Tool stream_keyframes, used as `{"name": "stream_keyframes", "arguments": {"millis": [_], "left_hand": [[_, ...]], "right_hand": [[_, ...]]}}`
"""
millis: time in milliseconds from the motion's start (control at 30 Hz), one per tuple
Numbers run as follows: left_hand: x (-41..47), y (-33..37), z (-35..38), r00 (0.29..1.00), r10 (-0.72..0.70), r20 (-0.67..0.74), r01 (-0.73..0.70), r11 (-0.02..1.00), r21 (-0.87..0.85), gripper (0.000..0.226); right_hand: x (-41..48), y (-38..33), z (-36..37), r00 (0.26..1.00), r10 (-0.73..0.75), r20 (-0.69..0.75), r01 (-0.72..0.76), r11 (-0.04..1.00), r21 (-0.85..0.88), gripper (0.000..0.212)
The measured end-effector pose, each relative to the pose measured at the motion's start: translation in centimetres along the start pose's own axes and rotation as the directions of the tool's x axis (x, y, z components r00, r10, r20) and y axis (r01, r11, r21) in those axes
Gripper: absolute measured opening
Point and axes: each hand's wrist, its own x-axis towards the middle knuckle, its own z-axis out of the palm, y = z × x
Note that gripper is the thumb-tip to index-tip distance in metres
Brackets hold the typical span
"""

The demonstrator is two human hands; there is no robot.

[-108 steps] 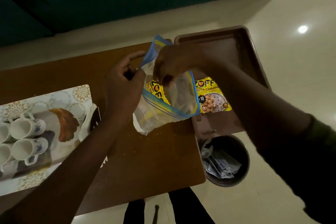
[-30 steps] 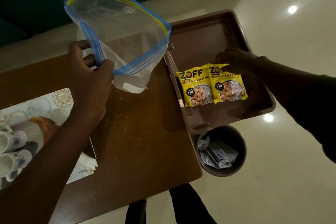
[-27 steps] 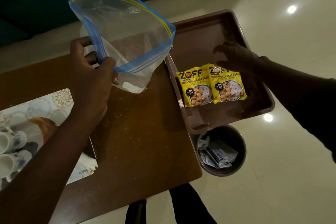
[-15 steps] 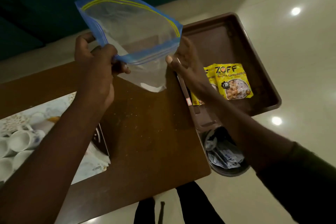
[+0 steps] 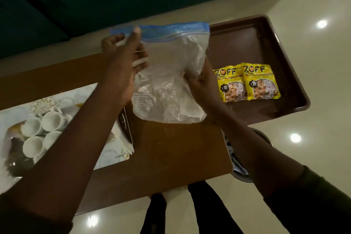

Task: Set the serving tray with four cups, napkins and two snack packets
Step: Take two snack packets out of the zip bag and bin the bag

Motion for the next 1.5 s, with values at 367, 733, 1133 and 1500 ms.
{"name": "stream_keyframes", "arguments": {"millis": [367,733,1133,1500], "left_hand": [[-3.4,-11.9,-6.4,0.98,-0.179,0.082,0.12,0.874,0.471,0.101],[-5.4,-13.0,-6.0,0.957,0.198,0.212,-0.289,0.726,0.624,0.09],[-3.4,-11.9,-6.0,0.944,-0.142,0.299,-0.229,0.373,0.899,0.073],[-3.9,-10.5,-5.9,0.902,0.178,0.392,-0.431,0.364,0.826,0.028]], "right_hand": [[-3.3,3.4,-2.3,0.869,0.447,0.211,-0.494,0.809,0.32,0.053],[-5.2,4.1,-3.5,0.982,0.185,0.04,-0.167,0.945,-0.28,0.033],[-4.3,2.9,-4.3,0.835,0.343,0.431,-0.007,0.788,-0.615,0.092],[-3.1,2.4,-6.7,0.96,-0.029,0.277,0.162,0.866,-0.473,0.022]]}}
